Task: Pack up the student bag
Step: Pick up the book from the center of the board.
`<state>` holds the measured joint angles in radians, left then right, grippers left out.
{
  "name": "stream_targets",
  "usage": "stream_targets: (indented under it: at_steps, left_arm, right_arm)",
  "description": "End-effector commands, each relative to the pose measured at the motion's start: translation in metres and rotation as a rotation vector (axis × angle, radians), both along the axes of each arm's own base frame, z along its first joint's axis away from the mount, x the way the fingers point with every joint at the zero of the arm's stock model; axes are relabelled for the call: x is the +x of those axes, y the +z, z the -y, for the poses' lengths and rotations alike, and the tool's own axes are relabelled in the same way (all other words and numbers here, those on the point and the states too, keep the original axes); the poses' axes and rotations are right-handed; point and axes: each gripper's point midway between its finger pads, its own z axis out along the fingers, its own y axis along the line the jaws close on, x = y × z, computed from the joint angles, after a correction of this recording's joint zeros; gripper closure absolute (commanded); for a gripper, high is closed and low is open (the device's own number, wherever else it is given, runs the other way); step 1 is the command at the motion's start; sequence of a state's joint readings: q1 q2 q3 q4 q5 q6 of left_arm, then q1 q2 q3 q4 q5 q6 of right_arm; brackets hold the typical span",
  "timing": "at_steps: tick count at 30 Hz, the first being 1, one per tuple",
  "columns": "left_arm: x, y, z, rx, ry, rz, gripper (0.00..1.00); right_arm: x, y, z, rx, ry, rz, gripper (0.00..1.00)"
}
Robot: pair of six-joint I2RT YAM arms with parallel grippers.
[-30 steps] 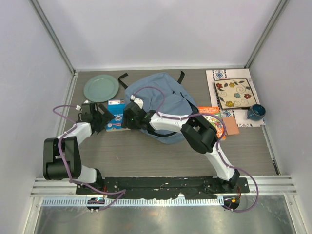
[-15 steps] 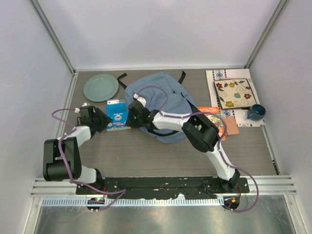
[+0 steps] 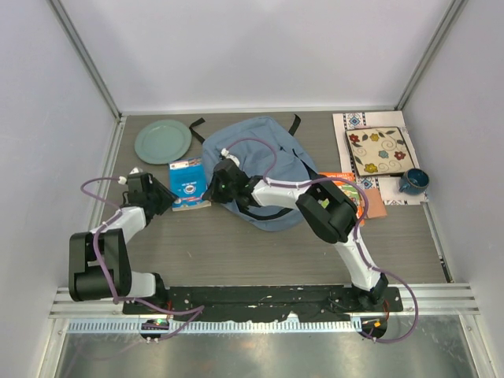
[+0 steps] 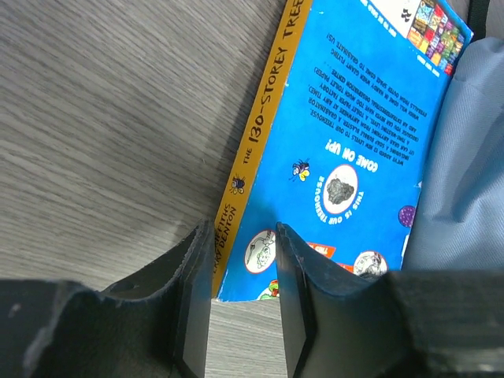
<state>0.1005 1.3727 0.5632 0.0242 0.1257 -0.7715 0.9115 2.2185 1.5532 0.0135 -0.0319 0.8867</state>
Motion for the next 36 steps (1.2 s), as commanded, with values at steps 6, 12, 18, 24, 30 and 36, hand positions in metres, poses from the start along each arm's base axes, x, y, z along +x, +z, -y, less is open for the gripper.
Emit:
stream_targets:
  at_steps: [6,12,18,24,30,36]
  left_arm:
    - [-0.016,0.04,0.015,-0.027,-0.043,0.028,0.18]
    - [-0.023,0.089,-0.011,0.083,0.051,0.108,0.01]
    - [-0.036,0.12,-0.018,0.094,0.081,0.157,0.0]
    - [-0.039,0.144,-0.015,0.068,0.067,0.195,0.0]
    - [-0.028,0.173,0.011,-0.07,-0.019,0.288,0.0]
    - [-0.02,0.191,0.041,-0.286,-0.085,0.383,0.0]
  right_arm:
    - [-0.02,0.089,-0.036,0.342,0.152,0.043,0.99]
    - [-0.028,0.125,-0.024,0.454,0.18,0.044,0.99]
    - [-0.03,0.175,-0.005,0.633,0.204,0.031,0.99]
    - [-0.034,0.222,0.013,0.744,0.227,0.058,0.99]
    - [-0.042,0.252,0.03,0.813,0.24,0.084,0.99]
    - [-0.045,0.258,0.044,0.821,0.231,0.1,0.99]
